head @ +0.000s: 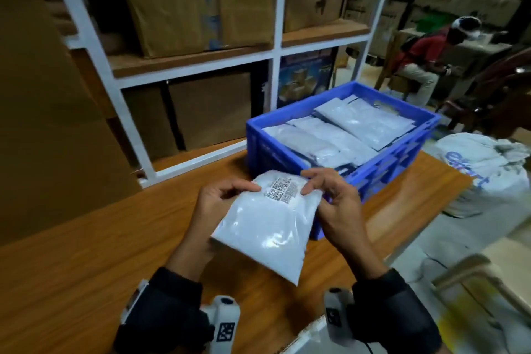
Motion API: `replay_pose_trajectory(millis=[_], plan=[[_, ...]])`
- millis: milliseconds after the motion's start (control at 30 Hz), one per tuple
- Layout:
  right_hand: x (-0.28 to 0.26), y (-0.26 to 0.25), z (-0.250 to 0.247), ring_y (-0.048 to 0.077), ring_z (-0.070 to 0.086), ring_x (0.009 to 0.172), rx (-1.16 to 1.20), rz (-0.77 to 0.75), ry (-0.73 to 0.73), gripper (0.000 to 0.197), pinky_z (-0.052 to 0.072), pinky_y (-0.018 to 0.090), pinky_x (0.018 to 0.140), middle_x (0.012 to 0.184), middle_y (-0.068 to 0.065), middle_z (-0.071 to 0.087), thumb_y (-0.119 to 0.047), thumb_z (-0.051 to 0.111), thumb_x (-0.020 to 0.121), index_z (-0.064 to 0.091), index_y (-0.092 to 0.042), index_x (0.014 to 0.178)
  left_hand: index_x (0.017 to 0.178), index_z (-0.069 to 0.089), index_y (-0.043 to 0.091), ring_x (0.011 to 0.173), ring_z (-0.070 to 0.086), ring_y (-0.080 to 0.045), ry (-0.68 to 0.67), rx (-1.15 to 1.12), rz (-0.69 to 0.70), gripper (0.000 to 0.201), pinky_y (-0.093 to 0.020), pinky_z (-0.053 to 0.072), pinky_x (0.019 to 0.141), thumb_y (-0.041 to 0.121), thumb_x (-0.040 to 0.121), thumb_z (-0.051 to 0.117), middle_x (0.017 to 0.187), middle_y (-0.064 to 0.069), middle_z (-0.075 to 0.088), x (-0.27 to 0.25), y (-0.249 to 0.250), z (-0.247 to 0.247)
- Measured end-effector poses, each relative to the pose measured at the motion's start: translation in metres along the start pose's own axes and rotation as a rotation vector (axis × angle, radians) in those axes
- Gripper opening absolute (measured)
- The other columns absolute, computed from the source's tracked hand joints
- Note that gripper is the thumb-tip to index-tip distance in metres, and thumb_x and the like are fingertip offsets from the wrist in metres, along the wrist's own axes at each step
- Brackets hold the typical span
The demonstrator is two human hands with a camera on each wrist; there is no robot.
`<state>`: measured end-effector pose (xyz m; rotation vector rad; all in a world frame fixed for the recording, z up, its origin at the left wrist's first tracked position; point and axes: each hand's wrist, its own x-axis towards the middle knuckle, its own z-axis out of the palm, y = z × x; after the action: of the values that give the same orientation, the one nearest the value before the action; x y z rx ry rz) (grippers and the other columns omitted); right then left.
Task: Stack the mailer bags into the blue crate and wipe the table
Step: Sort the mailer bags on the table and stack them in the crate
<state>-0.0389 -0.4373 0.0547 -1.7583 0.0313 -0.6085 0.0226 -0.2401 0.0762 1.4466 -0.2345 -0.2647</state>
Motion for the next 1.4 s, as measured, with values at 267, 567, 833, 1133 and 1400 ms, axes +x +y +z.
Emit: replay_pose_trajectory(millis=[267, 567, 833, 1133, 1400], plan=[[0.090, 0.017, -0.139, 0.012, 0.033, 0.141, -0.277, -0.216, 0.036, 0.028, 0.031, 0.021, 0.106, 0.149, -0.003, 0.041, -0.004, 0.069, 0.079, 0.070, -0.032, 0.077, 0.089, 0.074, 0.001, 0.084, 0.070, -0.022, -0.152, -0.087, -0.137, 0.013, -0.028, 0.059, 0.071, 0.001, 0.088, 0.061, 0.097, -0.016, 0.074, 0.071, 0.032, 0.150], [0.151, 0.055, -0.215, 0.005, 0.063, 0.106, -0.056, 0.084, 0.143, 0.025, 0.055, 0.033, 0.087, 0.112, -0.012, 0.068, -0.016, 0.072, 0.086, 0.066, -0.031, 0.105, 0.098, 0.075, 0.024, 0.090, 0.069, -0.011, -0.005, 0.250, 0.217, 0.030, -0.032, 0.056, 0.089, -0.002, 0.086, 0.068, 0.109, 0.001, 0.074, 0.127, 0.007, 0.264], [0.224, 0.085, -0.258, 0.000, 0.063, 0.099, -0.296, 0.015, 0.056, 0.029, 0.050, 0.030, 0.094, 0.103, -0.016, 0.068, -0.009, 0.073, 0.082, 0.070, -0.026, 0.104, 0.154, 0.022, 0.026, 0.147, 0.019, -0.023, -0.127, 1.269, 0.093, 0.076, -0.038, 0.023, 0.119, 0.054, 0.092, 0.056, 0.161, -0.004, 0.019, 0.170, -0.026, 0.249], [0.311, 0.110, -0.244, 0.000, 0.060, 0.070, -0.381, 0.082, -0.275, 0.041, 0.050, 0.026, 0.069, 0.103, -0.009, 0.071, -0.016, 0.062, 0.072, 0.071, -0.028, 0.110, 0.156, -0.002, 0.032, 0.149, -0.018, -0.025, -0.043, 1.518, -0.237, 0.077, -0.048, -0.001, 0.122, 0.066, 0.095, 0.030, 0.163, 0.000, -0.018, 0.156, -0.059, 0.224], [0.362, 0.101, -0.179, 0.015, 0.065, 0.098, -0.600, -0.043, -0.748, 0.040, 0.053, 0.035, 0.089, 0.106, -0.005, 0.072, -0.018, 0.085, 0.069, 0.075, -0.022, 0.108, 0.155, -0.003, 0.037, 0.149, -0.019, -0.016, -0.001, 1.511, -0.249, 0.126, -0.038, -0.006, 0.122, 0.087, 0.044, -0.035, 0.162, 0.005, -0.021, 0.150, -0.059, 0.227]])
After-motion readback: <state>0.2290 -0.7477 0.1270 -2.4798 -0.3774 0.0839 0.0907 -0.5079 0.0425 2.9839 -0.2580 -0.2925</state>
